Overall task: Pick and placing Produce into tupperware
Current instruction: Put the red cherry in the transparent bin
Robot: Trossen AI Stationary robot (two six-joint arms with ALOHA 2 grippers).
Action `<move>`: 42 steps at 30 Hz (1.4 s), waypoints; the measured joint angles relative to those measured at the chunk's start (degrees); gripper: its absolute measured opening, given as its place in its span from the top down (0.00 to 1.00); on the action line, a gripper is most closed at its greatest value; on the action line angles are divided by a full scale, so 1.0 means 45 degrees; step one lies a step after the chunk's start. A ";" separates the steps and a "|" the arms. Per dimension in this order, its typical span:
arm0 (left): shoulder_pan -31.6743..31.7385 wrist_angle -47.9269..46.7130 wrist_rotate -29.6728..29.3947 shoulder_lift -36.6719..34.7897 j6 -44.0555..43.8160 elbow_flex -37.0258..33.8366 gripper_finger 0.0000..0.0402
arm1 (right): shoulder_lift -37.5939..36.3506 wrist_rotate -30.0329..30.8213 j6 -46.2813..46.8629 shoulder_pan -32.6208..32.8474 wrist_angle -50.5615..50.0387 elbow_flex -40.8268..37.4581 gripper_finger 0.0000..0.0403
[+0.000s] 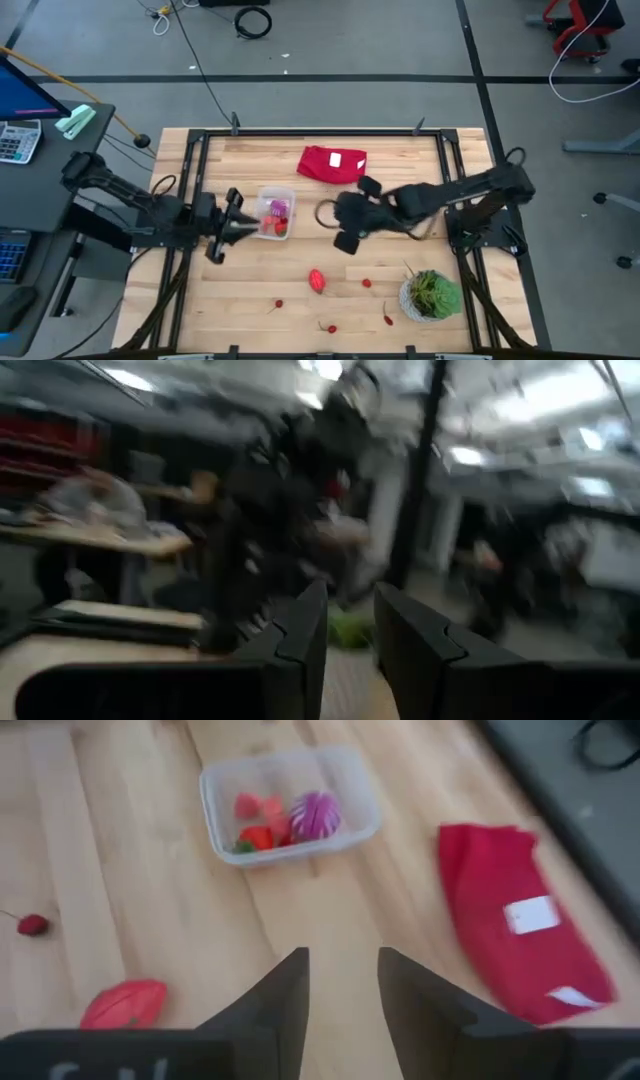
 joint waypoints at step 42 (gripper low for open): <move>-0.5264 -0.6527 0.0374 1.0947 -1.2353 0.3631 0.63 | 0.0266 0.3226 0.1728 0.3656 -0.0603 -0.0005 0.68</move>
